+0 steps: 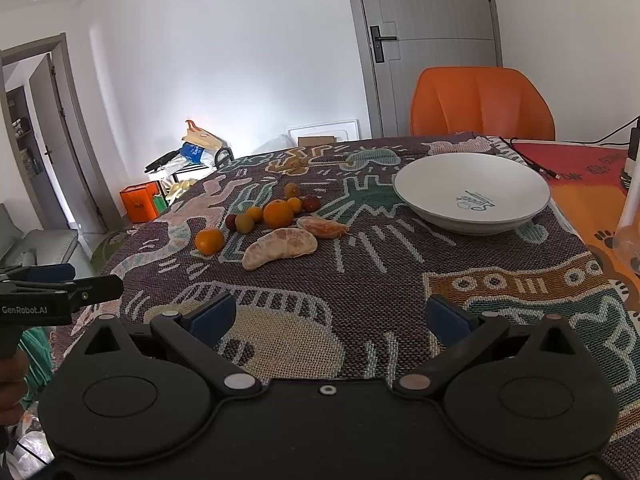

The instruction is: Organize fruits

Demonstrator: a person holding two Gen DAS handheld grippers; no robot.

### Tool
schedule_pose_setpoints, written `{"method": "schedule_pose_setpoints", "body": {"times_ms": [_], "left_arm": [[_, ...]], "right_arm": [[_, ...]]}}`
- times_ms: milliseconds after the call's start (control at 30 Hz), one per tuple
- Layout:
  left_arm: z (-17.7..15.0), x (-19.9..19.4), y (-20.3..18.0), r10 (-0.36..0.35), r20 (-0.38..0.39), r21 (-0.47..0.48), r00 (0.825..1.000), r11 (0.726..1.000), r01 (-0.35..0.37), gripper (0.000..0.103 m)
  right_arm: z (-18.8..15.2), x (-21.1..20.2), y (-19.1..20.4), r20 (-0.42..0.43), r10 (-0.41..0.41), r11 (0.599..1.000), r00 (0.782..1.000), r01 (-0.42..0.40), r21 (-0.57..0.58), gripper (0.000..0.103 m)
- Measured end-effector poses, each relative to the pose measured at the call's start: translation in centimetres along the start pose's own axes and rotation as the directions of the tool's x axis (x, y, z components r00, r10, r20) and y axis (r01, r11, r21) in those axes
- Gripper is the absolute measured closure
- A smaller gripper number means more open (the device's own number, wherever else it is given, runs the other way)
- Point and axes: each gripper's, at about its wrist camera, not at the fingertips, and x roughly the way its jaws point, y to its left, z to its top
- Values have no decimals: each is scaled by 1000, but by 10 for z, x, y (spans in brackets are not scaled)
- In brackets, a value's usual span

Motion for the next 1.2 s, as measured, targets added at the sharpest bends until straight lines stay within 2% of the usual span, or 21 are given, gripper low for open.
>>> {"method": "schedule_pose_setpoints", "body": {"times_ms": [733, 1200], "left_arm": [[4, -4, 4, -5, 13, -1, 1000, 1000, 5, 0], [8, 14, 15, -19, 43, -14, 999, 1000, 19, 0]], "right_arm": [[0, -4, 1, 26, 10, 1000, 1000, -10, -13, 0], [10, 11, 3, 55, 46, 999, 997, -46, -8, 0]]}}
